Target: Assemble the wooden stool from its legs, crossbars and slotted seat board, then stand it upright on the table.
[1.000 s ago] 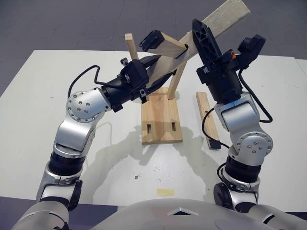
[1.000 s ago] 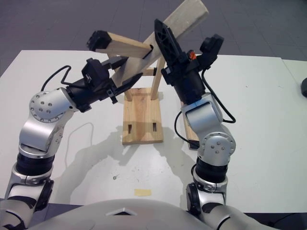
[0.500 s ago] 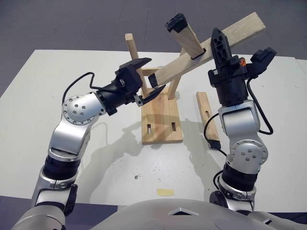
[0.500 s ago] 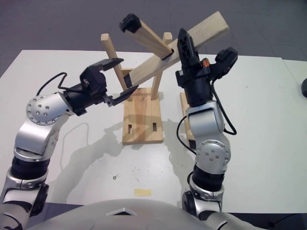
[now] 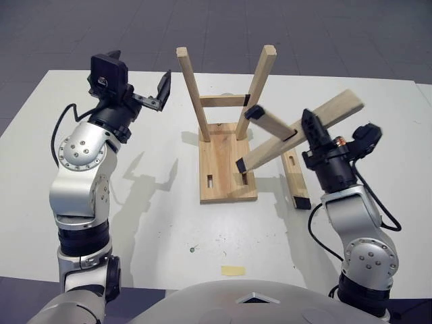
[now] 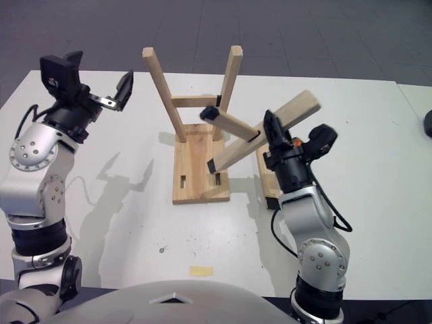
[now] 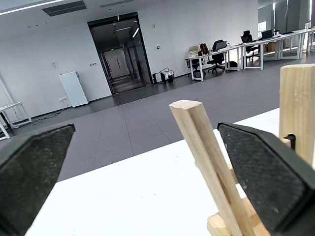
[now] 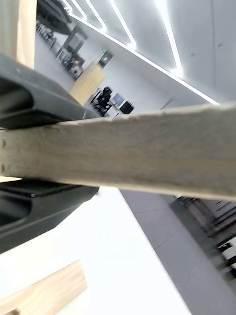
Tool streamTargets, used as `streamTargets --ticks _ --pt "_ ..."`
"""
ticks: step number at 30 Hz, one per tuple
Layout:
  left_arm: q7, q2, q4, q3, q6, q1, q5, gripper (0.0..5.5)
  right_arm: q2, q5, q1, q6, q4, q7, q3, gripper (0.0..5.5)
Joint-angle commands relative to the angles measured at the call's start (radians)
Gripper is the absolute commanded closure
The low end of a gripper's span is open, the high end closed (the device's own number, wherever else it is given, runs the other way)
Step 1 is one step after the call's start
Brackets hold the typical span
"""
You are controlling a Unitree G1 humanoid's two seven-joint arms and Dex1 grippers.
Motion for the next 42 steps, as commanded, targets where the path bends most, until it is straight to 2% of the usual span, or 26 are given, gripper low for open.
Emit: streamTargets --ticks 1,5,16,24,29,36,42 --pt "0.037 -0.017 -0.025 -0.003 0.021 0.035 0.027 0.10 -0.044 -0.035 0.001 0.037 0.010 -0.029 -0.012 4.49" --pt "0.066 -0.038 -0.050 -0.029 0.021 0.075 0.049 0.10 -0.078 -0.080 0.003 0.047 0.014 -0.015 -0.019 4.49" --pt "0.090 -0.072 -0.048 -0.093 0.003 0.094 0.100 0.10 -0.140 -0.350 -0.067 0.010 0.062 0.124 0.106 4.49" --pt "0.069 -0.070 -0.057 -0.130 0.002 0.125 0.121 0.10 -0.143 -0.491 -0.035 -0.090 0.133 0.247 0.142 4.49" --pt "0.064 -0.074 -0.050 -0.145 -0.005 0.123 0.132 0.10 -0.175 -0.615 0.067 -0.163 0.166 0.333 0.198 4.49" --pt "0.053 -0.080 -0.034 -0.160 -0.024 0.120 0.144 0.10 -0.234 -0.684 0.214 -0.155 0.150 0.397 0.217 4.48" --pt "0.064 -0.092 -0.034 -0.169 -0.033 0.129 0.156 0.10 -0.215 -0.694 0.135 -0.167 0.161 0.396 0.240 4.46"
